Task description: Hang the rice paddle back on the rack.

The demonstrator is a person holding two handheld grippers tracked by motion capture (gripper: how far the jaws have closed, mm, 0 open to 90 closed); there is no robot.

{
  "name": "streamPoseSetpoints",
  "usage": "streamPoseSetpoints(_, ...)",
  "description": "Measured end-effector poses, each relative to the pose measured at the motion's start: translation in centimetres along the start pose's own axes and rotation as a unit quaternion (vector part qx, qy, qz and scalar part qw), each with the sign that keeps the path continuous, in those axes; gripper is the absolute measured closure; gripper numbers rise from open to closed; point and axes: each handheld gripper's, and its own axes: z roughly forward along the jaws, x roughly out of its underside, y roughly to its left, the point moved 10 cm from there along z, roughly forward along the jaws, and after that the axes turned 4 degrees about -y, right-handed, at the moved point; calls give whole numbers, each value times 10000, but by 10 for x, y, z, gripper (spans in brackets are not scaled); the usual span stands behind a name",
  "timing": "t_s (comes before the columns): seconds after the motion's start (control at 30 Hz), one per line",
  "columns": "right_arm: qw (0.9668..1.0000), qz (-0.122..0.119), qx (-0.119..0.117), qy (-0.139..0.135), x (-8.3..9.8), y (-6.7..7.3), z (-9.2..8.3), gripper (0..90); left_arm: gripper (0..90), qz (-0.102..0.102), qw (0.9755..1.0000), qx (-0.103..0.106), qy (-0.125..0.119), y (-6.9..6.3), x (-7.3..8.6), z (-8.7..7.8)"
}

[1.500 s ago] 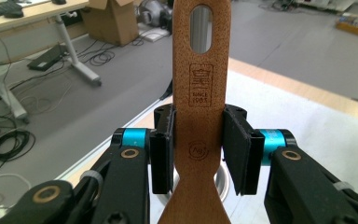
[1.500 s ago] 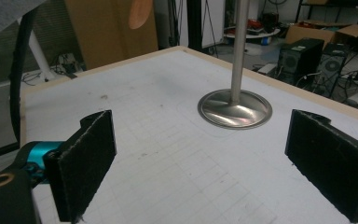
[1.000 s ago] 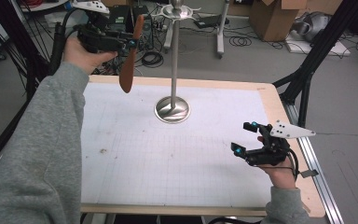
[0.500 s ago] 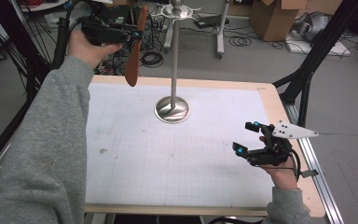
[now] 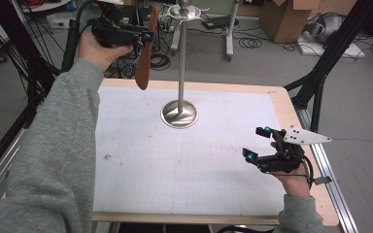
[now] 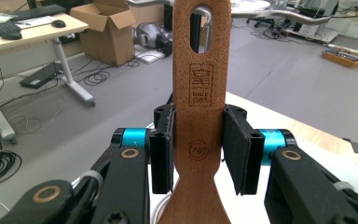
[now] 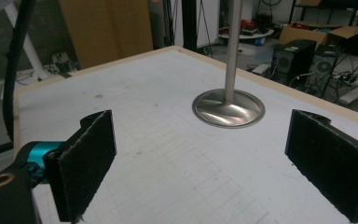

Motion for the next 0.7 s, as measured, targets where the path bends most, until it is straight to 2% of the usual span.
streamPoseSetpoints(0.17,10000,-22,27,-22,-1,-1,-2,74,652,30,10000,-22,15,0,1,2)
streamPoseSetpoints(0.4,10000,-10,20,-29,-1,-1,-2,74,652,8,10000,53,-30,-2,-2,5)
streamPoseSetpoints(0.7,10000,-29,41,20,0,-1,-2,73,652,-5,9999,84,57,-5,2,11)
